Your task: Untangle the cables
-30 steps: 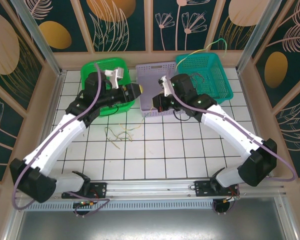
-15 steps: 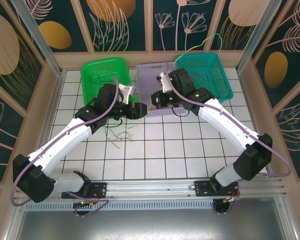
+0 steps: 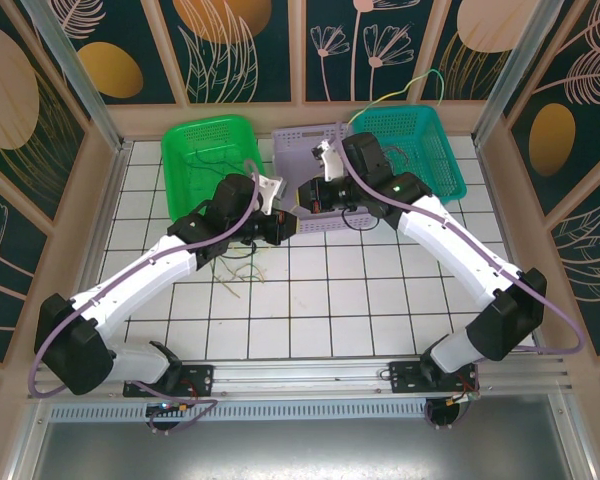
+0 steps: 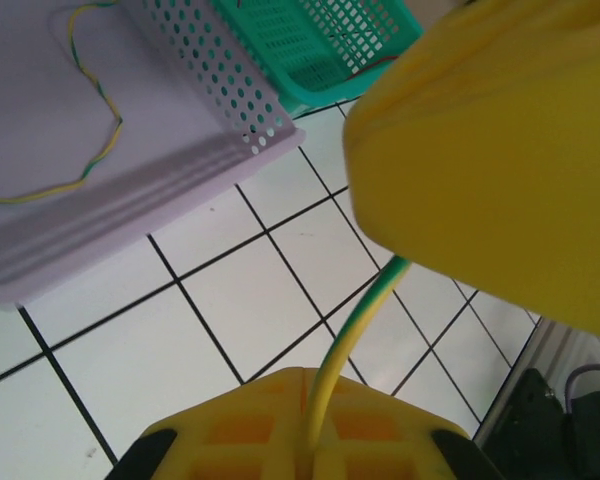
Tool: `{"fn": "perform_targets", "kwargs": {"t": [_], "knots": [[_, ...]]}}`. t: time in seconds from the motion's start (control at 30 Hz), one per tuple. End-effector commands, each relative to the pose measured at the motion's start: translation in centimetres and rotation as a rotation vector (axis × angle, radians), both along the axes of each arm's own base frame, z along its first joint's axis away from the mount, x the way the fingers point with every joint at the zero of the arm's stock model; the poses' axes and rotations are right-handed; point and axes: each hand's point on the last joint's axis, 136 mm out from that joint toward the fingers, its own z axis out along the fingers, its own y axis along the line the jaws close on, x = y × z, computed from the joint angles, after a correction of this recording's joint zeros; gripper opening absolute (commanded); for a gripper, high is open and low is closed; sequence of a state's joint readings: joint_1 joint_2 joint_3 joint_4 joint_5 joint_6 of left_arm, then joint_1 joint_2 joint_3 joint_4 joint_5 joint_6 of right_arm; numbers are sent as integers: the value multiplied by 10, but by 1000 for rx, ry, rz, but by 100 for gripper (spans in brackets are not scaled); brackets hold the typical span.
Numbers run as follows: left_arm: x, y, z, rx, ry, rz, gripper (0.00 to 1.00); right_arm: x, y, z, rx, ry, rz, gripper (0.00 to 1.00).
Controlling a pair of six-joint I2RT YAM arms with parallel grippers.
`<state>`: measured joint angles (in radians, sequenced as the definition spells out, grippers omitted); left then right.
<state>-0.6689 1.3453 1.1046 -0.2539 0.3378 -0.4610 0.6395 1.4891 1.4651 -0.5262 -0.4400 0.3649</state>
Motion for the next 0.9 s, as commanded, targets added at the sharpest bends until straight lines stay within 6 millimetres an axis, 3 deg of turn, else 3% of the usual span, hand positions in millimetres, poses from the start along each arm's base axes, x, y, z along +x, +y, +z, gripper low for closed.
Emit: {"fn": "perform_targets", "kwargs": {"t": [0.0, 0.1, 0.17, 0.27, 0.37, 0.5, 0.67, 0.87], "knots": [[7, 6, 10, -24, -36, 55, 0, 1, -15, 22, 76, 14, -59, 5], [3, 9, -3, 8, 16, 60, 0, 11, -27, 53, 206, 24, -132, 41], [3, 12, -10, 28, 42, 77, 0, 25, -44, 77, 298, 22, -213, 58], [7, 17, -14, 45, 55, 119, 0, 32, -58, 107, 435, 57, -299, 69], [9, 18, -16, 38, 61, 138, 0, 40, -81, 121, 539, 108, -447, 76], [5, 20, -13, 26, 51, 135, 0, 52, -135, 108, 708, 251, -703, 85], [0, 23, -17, 33, 55, 128, 0, 62, -199, 83, 1059, 436, -936, 88], [-4, 26, -14, 15, 48, 132, 0, 79, -219, 54, 1171, 640, -1040, 87]]}}
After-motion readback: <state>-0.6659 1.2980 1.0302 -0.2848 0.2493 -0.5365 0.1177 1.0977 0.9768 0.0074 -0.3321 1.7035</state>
